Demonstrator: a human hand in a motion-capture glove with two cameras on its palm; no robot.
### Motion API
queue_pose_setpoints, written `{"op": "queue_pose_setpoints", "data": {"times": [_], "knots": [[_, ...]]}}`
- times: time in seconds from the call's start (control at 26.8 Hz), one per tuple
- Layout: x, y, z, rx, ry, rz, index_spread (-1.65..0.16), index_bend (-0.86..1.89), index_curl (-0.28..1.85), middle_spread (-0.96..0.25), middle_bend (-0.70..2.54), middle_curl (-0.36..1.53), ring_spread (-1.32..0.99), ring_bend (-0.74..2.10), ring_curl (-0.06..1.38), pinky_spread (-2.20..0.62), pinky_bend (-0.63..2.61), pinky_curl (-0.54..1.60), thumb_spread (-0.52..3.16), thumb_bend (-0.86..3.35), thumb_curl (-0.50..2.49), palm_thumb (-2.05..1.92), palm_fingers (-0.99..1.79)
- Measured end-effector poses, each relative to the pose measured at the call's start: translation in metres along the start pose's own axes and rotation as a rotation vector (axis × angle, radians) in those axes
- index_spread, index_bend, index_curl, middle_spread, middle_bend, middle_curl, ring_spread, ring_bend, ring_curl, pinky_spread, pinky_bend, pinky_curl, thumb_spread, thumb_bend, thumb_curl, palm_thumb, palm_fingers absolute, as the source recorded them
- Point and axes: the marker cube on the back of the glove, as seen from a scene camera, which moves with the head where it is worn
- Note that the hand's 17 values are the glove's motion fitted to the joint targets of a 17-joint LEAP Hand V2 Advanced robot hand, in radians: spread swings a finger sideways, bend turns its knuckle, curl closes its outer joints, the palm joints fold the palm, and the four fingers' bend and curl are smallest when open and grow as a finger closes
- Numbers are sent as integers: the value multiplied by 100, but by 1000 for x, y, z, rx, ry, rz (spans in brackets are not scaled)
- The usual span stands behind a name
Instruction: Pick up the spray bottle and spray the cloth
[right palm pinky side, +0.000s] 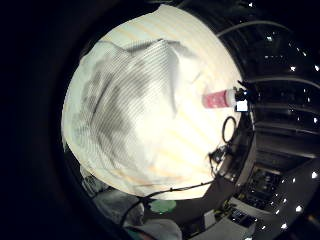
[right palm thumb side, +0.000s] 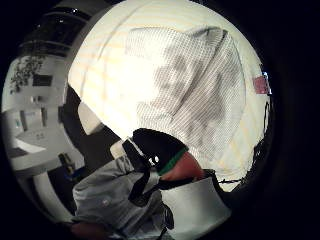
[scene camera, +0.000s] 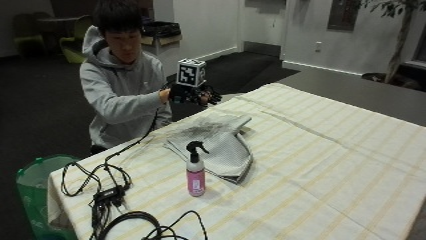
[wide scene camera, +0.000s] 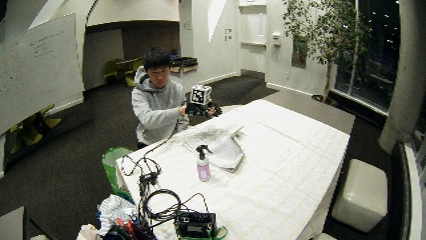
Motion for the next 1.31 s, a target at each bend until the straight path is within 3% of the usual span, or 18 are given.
{"op": "queue_pose_setpoints", "data": {"times": [0.45,1.31], "knots": [[6,5,4,39,40,4,-36,14,11,-2,21,14,9,23,9,22,46,19,76,4,15,27,5],[74,47,8,474,-35,73,-40,14,18,-2,22,25,9,28,17,26,47,27,91,-2,25,32,3]]}}
